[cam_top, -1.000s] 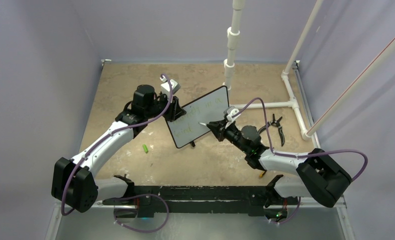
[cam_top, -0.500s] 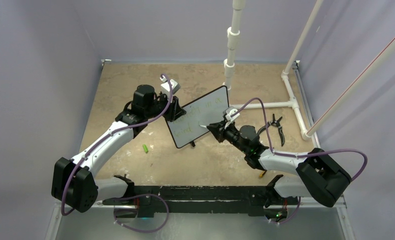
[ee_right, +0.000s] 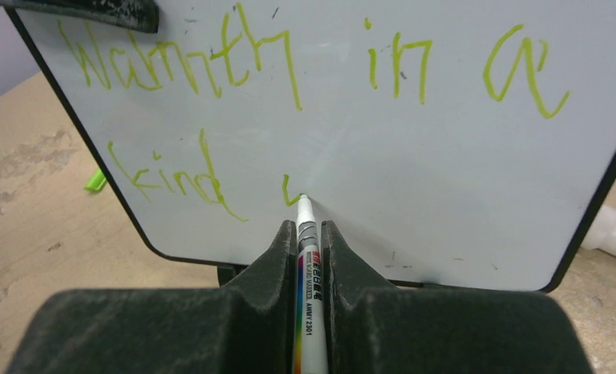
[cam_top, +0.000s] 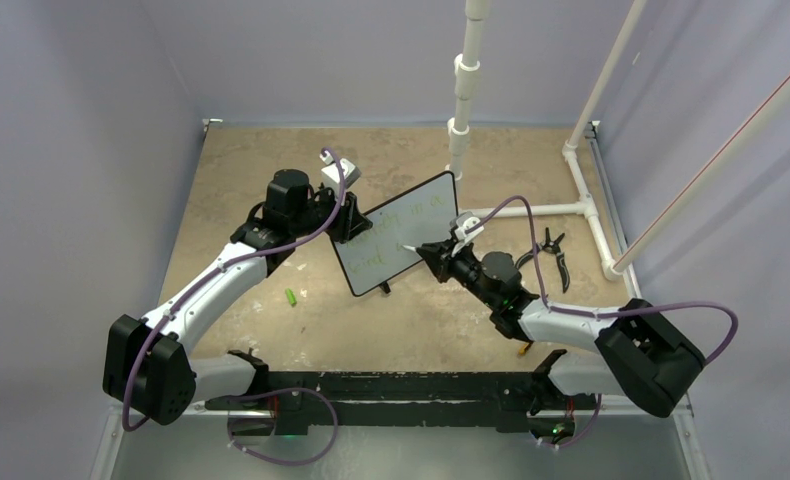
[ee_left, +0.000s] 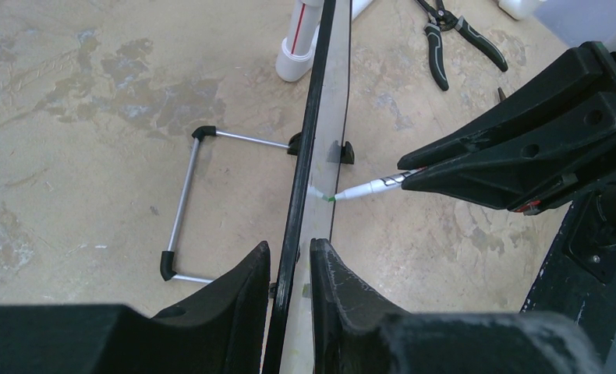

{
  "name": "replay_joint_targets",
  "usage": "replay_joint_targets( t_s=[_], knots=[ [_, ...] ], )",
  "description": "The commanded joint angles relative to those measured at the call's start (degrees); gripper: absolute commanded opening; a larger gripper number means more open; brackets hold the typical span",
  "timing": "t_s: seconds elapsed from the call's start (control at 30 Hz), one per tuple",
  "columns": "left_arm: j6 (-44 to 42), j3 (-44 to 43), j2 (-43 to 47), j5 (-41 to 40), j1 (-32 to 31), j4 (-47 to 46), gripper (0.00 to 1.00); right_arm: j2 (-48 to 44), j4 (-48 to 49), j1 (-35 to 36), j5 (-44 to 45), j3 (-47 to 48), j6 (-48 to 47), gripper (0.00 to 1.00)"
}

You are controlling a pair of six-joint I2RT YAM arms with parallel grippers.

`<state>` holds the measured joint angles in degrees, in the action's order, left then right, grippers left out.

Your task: Write a sentence on the whiteboard

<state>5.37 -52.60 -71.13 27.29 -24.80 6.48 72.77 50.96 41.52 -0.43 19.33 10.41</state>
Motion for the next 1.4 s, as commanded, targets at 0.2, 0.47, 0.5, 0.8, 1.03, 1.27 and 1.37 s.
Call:
replay_joint_targets(
  t_s=[0.2,0.47,0.5,0.8,1.03,1.27,1.37],
  knots=[
    [0.3,0.2,1.0,1.2,0.0,-2.3,0.24,-1.4,4.4,-0.6,5.9,0.4,-1.4,0.00],
    [0.4,0.2,1.2,1.1,0.0,-2.2,0.23,0.6,0.6,-0.6,6.2,2.1,-0.8,0.00],
    [0.3,0.2,1.3,1.1,0.0,-2.2,0.23,0.6,0.0,-0.6,6.3,2.2,-0.6,0.00],
    [0.3,0.2,1.3,0.9,0.0,-2.1,0.23,-0.3,-4.6,-0.6,7.8,2.1,1.1,0.00],
    [0.2,0.3,1.4,0.8,0.0,-2.1,0.23,0.8,-5.4,-0.6,8.6,2.8,1.3,0.00],
    [0.3,0.2,1.4,1.0,0.0,-2.1,0.23,1.3,-2.5,-0.7,9.8,3.4,0.4,0.00],
    [0.3,0.1,1.5,0.9,0.0,-2.1,0.23,0.5,-0.8,-0.6,10.0,3.1,0.2,0.00]
  ],
)
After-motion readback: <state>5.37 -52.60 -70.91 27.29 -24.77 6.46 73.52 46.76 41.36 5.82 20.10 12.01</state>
